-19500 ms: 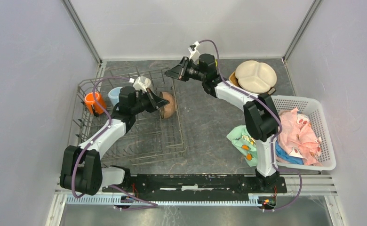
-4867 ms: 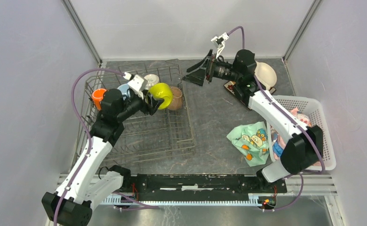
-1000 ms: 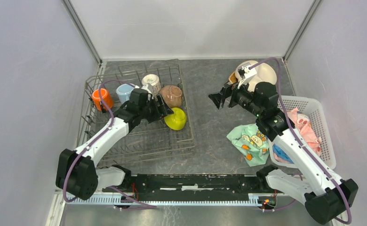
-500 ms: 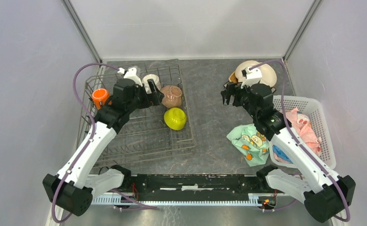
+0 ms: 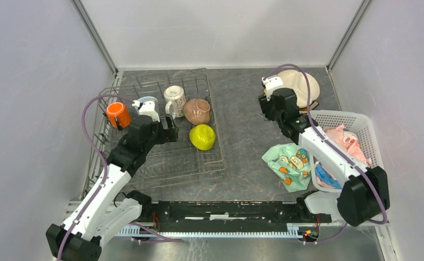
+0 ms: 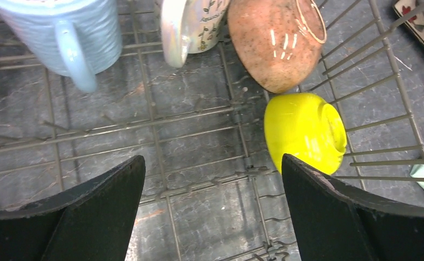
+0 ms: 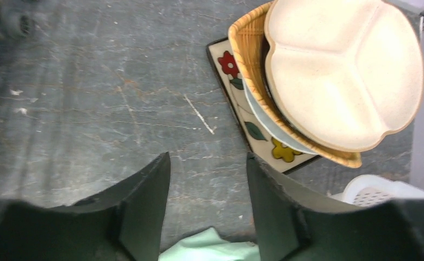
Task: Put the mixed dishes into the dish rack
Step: Turn the bowl upside down on the dish rack.
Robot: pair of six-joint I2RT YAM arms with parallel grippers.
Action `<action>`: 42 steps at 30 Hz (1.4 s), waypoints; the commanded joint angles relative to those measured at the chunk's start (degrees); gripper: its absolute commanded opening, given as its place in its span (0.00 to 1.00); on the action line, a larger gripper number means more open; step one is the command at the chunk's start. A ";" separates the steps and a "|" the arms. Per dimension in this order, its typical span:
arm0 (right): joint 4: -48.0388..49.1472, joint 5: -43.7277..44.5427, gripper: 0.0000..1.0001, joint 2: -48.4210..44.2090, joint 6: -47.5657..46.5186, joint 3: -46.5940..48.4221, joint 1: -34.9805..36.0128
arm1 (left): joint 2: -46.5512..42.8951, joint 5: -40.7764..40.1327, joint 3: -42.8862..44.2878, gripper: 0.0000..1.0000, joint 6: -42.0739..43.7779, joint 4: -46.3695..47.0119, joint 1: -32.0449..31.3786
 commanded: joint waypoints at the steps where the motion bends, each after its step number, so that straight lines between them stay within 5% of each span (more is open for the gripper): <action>1: 2.95 0.42 0.52 3.29 -5.92 4.70 -2.86 | -4.34 -5.47 -1.07 1.00 4.56 3.42 0.13; 6: 4.53 -1.31 0.43 6.47 -8.38 5.76 -5.56 | -7.81 -6.19 -1.94 1.00 5.45 4.00 0.10; 15: 4.84 -5.76 0.43 13.40 -6.93 12.30 -10.58 | -9.43 -5.36 -2.68 1.00 6.69 4.77 0.12; 23: 5.90 0.19 0.45 16.04 -8.01 14.38 -11.77 | -9.71 -4.72 -2.87 1.00 6.74 5.29 0.08; 34: 2.92 -6.51 0.47 13.40 14.00 15.94 -26.63 | -10.39 -3.84 -3.19 1.00 6.72 5.34 0.08; 42: 15.51 -22.13 0.58 13.70 19.99 9.16 -38.42 | -10.50 -3.14 -3.32 1.00 6.65 5.61 0.03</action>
